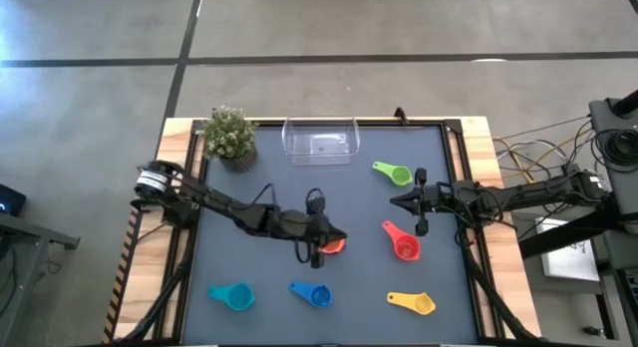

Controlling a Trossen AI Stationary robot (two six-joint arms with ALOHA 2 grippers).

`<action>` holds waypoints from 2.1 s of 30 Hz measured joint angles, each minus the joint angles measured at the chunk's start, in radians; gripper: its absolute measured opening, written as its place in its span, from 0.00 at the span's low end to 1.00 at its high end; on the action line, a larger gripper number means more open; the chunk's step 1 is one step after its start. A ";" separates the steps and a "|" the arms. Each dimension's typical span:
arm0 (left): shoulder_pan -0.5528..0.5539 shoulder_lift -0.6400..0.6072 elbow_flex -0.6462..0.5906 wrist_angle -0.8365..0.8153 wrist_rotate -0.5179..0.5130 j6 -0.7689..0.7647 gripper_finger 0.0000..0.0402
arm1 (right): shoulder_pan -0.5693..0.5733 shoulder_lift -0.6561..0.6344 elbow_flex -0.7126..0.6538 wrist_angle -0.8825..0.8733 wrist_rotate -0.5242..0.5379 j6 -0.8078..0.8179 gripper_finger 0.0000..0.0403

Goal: Nest measuring cups in basket
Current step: Stack the orange measuring cup on top of the purple measuring cup, then stack the red measuring cup on top of the orange measuring cup

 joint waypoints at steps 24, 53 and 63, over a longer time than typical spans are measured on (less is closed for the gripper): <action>0.032 0.184 -0.060 0.189 0.001 -0.034 0.00 | 0.000 0.000 0.000 -0.025 0.000 -0.001 0.02; 0.031 -0.470 -0.580 0.463 0.094 0.002 0.00 | 0.000 0.001 0.000 -0.026 0.000 -0.001 0.02; -0.034 -0.453 -0.590 0.464 0.135 -0.049 0.00 | 0.000 0.000 0.000 -0.026 -0.001 -0.001 0.02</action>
